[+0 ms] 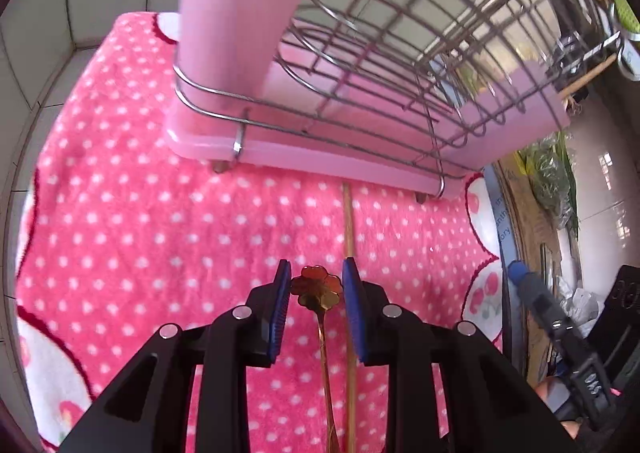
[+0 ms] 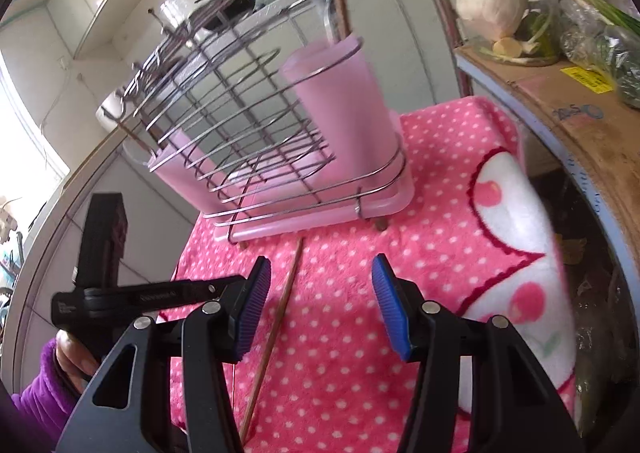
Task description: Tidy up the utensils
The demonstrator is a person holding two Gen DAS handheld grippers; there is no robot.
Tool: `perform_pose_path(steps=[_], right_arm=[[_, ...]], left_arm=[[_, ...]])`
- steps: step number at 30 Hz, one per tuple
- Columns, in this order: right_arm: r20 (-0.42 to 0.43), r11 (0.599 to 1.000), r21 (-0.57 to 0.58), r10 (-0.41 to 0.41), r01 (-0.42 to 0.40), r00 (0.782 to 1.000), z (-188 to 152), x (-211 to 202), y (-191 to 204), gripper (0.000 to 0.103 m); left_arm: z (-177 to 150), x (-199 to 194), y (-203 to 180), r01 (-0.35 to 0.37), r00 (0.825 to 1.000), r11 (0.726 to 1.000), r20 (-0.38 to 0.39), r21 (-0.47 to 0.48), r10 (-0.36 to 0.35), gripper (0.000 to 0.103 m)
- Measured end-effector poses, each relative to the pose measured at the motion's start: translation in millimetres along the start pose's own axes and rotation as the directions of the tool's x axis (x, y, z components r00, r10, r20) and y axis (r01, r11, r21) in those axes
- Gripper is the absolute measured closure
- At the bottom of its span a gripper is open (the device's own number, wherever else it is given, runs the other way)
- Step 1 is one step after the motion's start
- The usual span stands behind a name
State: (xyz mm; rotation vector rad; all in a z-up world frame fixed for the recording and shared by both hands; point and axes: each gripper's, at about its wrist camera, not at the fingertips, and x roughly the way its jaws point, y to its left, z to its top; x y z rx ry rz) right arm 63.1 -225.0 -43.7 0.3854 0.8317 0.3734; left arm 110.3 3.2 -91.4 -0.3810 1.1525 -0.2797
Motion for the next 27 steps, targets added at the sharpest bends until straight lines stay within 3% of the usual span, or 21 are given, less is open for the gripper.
perform_pose_path(steps=[5,11,18,27], right_arm=[[-0.137,1.0,-0.001,0.005,-0.005,0.991,3,43,18,0.05],[-0.248,0.999,0.005,-0.037,0.039,0.968,12,95,32,0.071],[-0.316,0.989,-0.057,-0.15,0.139,0.937,16,137,44,0.094],[-0.309,0.977,-0.105,-0.208,0.184,0.928,15,156,53,0.096]], left_arm=[[3,-28,19,-0.002,0.998,1.0,0.057,-0.019,0.003,0.077],[1,-62,32,0.008,0.99,1.0,0.143,-0.001,-0.008,0.077],[1,-82,41,0.027,0.98,1.0,0.197,0.015,-0.03,0.077],[2,-87,43,0.044,0.973,0.999,0.226,0.011,-0.045,0.078]])
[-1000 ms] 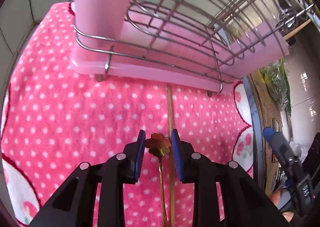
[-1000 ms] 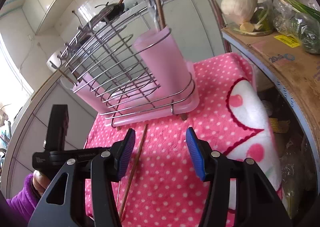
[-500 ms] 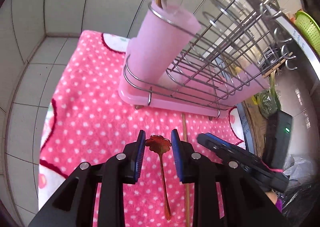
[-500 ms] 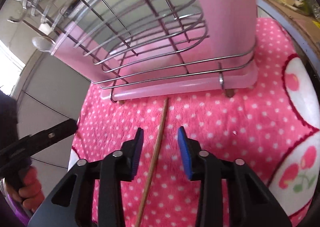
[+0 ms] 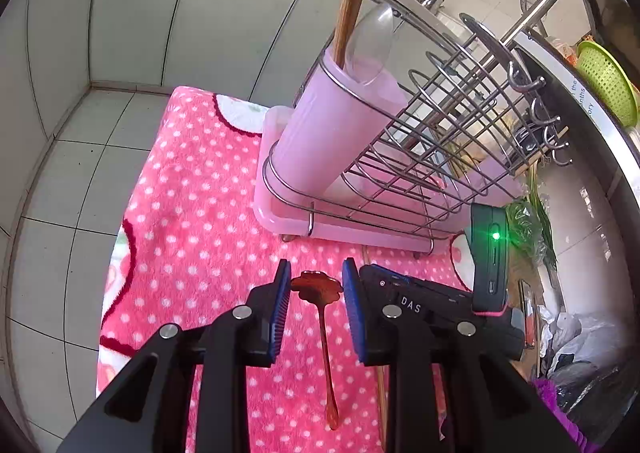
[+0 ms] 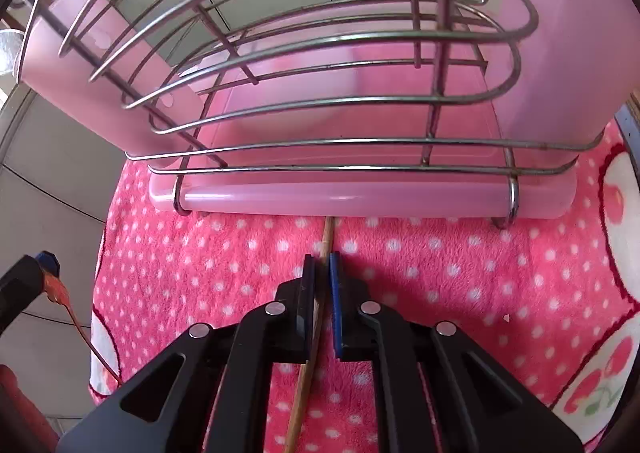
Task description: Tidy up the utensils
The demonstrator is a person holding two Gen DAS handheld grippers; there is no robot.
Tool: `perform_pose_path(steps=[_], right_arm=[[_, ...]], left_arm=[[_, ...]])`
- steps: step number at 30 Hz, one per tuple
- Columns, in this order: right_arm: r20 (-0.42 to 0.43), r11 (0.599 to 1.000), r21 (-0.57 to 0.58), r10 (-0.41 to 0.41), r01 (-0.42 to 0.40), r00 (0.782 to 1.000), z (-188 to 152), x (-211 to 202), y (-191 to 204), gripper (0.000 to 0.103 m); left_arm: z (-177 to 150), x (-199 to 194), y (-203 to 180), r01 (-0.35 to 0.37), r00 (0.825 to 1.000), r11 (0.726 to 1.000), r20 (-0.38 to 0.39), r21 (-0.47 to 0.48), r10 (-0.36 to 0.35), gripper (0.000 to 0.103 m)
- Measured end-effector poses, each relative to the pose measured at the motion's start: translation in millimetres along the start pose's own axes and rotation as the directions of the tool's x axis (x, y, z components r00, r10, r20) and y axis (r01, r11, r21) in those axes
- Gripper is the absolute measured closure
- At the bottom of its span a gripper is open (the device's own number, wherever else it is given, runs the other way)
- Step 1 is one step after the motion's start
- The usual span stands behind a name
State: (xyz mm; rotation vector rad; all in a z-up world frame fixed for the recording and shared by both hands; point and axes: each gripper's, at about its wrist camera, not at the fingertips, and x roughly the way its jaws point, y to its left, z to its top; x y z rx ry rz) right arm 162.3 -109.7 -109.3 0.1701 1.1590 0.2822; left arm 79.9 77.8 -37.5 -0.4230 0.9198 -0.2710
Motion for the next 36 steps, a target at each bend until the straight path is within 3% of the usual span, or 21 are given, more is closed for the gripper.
perform_pose_path(steps=[8,16,21,24,27,30,36], right_arm=[[0.101,0.988,0.035,0.144,-0.148,0.985,-14,-44,-10,0.097],[0.173,0.986,0.026,0.159,-0.166,0.972,-38,-85,-28,0.102],[-0.029,0.985,0.047,0.169,-0.167,0.985,-23,-59,-36,0.101],[-0.092,0.99,0.028,0.139,-0.137,0.986,-17,-38,-31,0.101],[-0.113,0.994,0.006,0.105,-0.105,0.988,-10,-22,-21,0.101],[-0.134,0.998,-0.024,0.052,-0.056,0.99,-5,-11,-16,0.094],[-0.125,0.996,-0.086,0.013,-0.024,0.992,-5,-6,-5,0.094]], left_arm=[[3,-13,-5,0.006,0.999,1.0,0.047,0.011,-0.006,0.079],[6,-32,-16,0.01,0.995,0.999,0.095,0.035,-0.013,0.079],[7,-37,-22,0.011,0.994,0.999,0.104,0.052,-0.017,0.08],[6,-38,-21,0.014,0.994,0.998,0.106,0.053,-0.02,0.08],[6,-38,-19,0.015,0.994,0.999,0.105,0.049,-0.02,0.081],[7,-37,-17,0.018,0.995,0.999,0.102,0.05,-0.023,0.081],[9,-34,-16,0.027,0.994,0.998,0.101,0.052,-0.032,0.081]])
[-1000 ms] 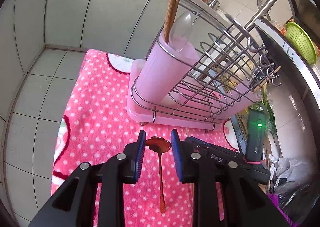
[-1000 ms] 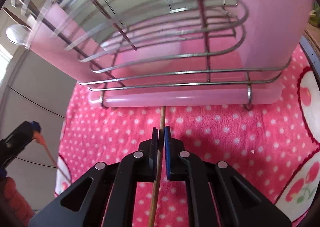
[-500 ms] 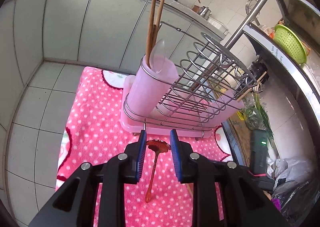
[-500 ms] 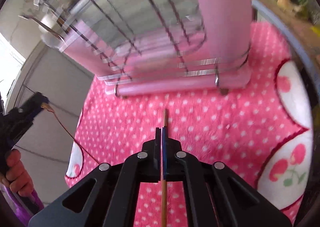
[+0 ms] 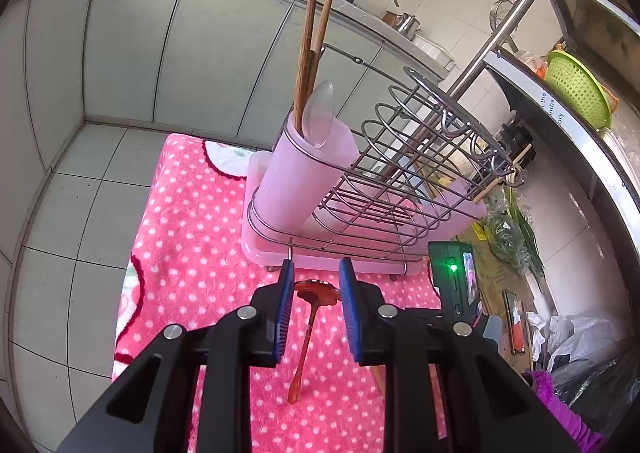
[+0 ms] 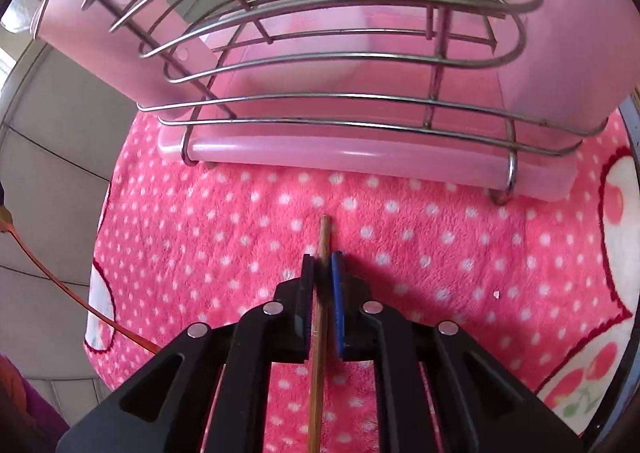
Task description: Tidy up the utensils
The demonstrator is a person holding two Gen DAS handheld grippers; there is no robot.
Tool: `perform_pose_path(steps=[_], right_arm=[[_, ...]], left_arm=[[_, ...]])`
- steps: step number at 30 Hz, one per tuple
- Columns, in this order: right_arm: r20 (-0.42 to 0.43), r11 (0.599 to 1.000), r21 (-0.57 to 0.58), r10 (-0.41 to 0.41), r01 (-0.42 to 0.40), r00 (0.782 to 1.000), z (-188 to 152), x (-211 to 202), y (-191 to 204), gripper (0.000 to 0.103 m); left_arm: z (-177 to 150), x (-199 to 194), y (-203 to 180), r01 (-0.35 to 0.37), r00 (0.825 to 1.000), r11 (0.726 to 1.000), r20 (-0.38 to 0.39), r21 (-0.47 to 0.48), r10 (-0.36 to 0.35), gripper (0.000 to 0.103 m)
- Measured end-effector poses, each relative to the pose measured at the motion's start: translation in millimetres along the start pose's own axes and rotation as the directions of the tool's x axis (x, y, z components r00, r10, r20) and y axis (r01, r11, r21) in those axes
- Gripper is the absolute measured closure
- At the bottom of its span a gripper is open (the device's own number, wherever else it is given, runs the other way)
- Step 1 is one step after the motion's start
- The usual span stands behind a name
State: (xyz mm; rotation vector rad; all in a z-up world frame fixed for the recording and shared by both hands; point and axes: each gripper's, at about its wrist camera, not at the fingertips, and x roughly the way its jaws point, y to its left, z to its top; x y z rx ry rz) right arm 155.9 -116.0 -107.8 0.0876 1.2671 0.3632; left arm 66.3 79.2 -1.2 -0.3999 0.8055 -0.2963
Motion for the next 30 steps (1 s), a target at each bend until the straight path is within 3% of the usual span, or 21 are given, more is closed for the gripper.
perform_pose_path(steps=[4,9,14,16,18,23,27,30], right_arm=[[0.043,0.998,0.037,0.047,-0.048,0.998,-7,-7,-7,0.097],[0.209,0.989,0.03,0.135,-0.145,0.968,-26,-52,-13,0.098],[0.4,0.989,-0.029,0.142,-0.143,0.906,-48,-118,-13,0.098],[0.461,0.989,-0.045,0.145,-0.14,0.876,-53,-139,-15,0.098],[0.509,0.989,-0.054,0.146,-0.138,0.848,-57,-159,-19,0.098],[0.579,0.986,-0.055,0.157,-0.154,0.8,-60,-188,-27,0.098],[0.587,0.984,-0.064,0.17,-0.164,0.791,-64,-194,-27,0.098],[0.587,0.984,-0.078,0.176,-0.16,0.79,-66,-191,-21,0.098]], left_arm=[[0,0,0,0.002,1.0,1.0,0.001,-0.008,-0.002,0.082],[2,-9,-2,-0.007,1.0,1.0,0.022,0.003,0.007,0.086],[4,-20,-10,-0.026,0.997,0.999,0.069,0.027,0.024,0.088],[4,-24,-14,-0.027,0.996,0.999,0.085,0.045,0.023,0.103],[5,-27,-18,-0.025,0.996,0.998,0.092,0.054,0.02,0.103],[9,-28,-18,-0.022,0.995,0.998,0.095,0.051,0.017,0.103],[7,-26,-6,0.0,0.997,1.0,0.076,0.002,0.0,0.103],[1,-34,12,-0.027,0.997,0.998,0.068,-0.058,0.031,0.101]])
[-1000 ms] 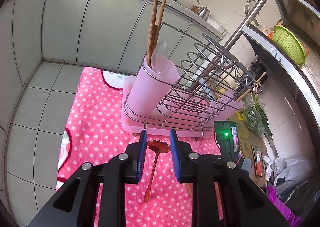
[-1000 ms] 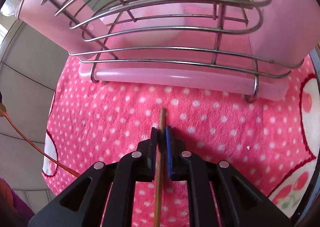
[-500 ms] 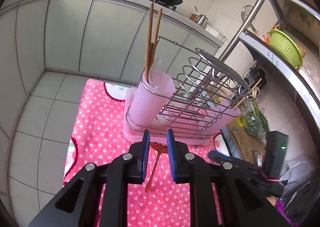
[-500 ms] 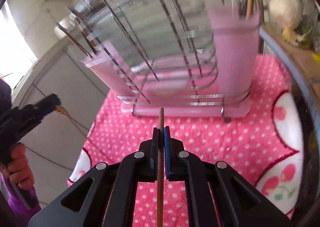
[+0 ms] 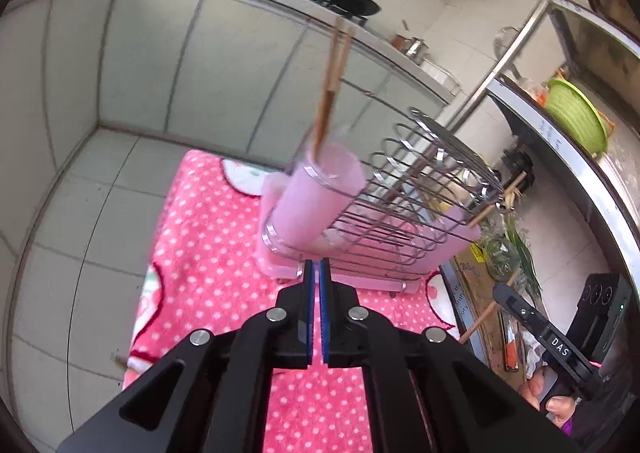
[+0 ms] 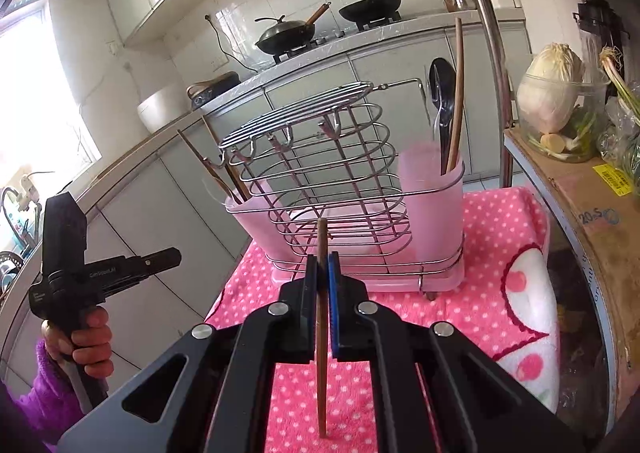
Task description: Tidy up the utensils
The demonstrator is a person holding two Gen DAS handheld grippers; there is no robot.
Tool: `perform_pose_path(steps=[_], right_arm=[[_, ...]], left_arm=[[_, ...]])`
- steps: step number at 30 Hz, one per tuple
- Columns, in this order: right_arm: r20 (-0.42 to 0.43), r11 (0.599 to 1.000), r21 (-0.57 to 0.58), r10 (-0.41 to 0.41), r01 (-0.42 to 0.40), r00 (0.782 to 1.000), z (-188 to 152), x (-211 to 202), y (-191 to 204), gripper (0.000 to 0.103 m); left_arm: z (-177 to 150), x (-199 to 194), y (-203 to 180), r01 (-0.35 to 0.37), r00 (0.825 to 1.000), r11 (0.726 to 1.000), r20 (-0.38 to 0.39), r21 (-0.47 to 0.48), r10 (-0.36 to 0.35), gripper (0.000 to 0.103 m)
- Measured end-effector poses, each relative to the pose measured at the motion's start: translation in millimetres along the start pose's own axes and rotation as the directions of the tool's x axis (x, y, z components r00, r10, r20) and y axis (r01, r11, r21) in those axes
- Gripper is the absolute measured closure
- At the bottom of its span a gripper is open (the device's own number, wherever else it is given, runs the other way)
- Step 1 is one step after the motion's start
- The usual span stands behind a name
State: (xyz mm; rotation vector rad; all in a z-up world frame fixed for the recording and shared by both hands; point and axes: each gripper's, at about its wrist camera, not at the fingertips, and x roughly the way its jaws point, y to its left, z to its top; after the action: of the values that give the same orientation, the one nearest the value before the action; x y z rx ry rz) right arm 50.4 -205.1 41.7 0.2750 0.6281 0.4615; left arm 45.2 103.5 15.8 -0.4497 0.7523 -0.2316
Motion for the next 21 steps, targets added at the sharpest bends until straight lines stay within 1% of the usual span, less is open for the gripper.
perform_pose_path(steps=[3,5,6,7,8,10,11,13,14,15,17,19,21], right_arm=[[-0.001,1.0,0.003,0.027,-0.027,1.0,-3,6,1,0.098],[-0.006,0.999,0.008,0.042,-0.042,0.999,-5,9,1,0.098],[-0.011,0.999,0.008,0.049,-0.049,0.999,-5,11,1,0.098],[-0.014,0.998,0.006,0.055,-0.055,0.998,-6,12,2,0.098],[-0.015,0.998,0.005,0.061,-0.061,0.998,-7,13,2,0.098],[-0.015,0.998,0.002,0.069,-0.069,0.997,-8,14,1,0.098],[-0.013,0.997,0.0,0.072,-0.072,0.997,-8,14,1,0.098],[-0.012,0.997,0.003,0.08,-0.08,0.997,-8,14,-1,0.098],[-0.013,0.997,0.005,0.082,-0.082,0.997,-8,14,-3,0.098],[-0.012,0.997,0.007,0.082,-0.081,0.997,-8,14,-4,0.098],[-0.014,0.997,0.013,0.079,-0.079,0.997,-8,15,-7,0.098],[-0.016,0.997,0.023,0.078,-0.078,0.997,-8,16,-9,0.098],[-0.019,0.997,0.032,0.077,-0.077,0.997,-7,17,-11,0.098]], left_arm=[[-11,-10,23,-0.046,0.998,0.997,-0.037,-0.057,0.044,0.096],[-20,-12,42,-0.07,0.995,0.99,-0.08,-0.124,0.06,0.086],[-26,-12,53,-0.086,0.992,0.981,-0.102,-0.176,0.068,0.084],[-32,-11,64,-0.107,0.989,0.969,-0.124,-0.224,0.081,0.079],[-38,-10,72,-0.123,0.986,0.958,-0.139,-0.26,0.089,0.077],[-47,-6,90,-0.171,0.977,0.927,-0.177,-0.332,0.117,0.076],[-52,-3,102,-0.226,0.966,0.897,-0.207,-0.379,0.156,0.076],[-57,-2,121,-0.285,0.953,0.852,-0.23,-0.44,0.2,0.076],[-60,-3,129,-0.303,0.948,0.835,-0.231,-0.459,0.218,0.076],[-62,-3,136,-0.319,0.945,0.823,-0.23,-0.47,0.234,0.075],[-65,0,149,-0.349,0.936,0.801,-0.233,-0.487,0.266,0.07],[-69,7,157,-0.344,0.937,0.792,-0.239,-0.504,0.255,0.065],[-75,16,166,-0.337,0.938,0.779,-0.255,-0.528,0.233,0.064]])
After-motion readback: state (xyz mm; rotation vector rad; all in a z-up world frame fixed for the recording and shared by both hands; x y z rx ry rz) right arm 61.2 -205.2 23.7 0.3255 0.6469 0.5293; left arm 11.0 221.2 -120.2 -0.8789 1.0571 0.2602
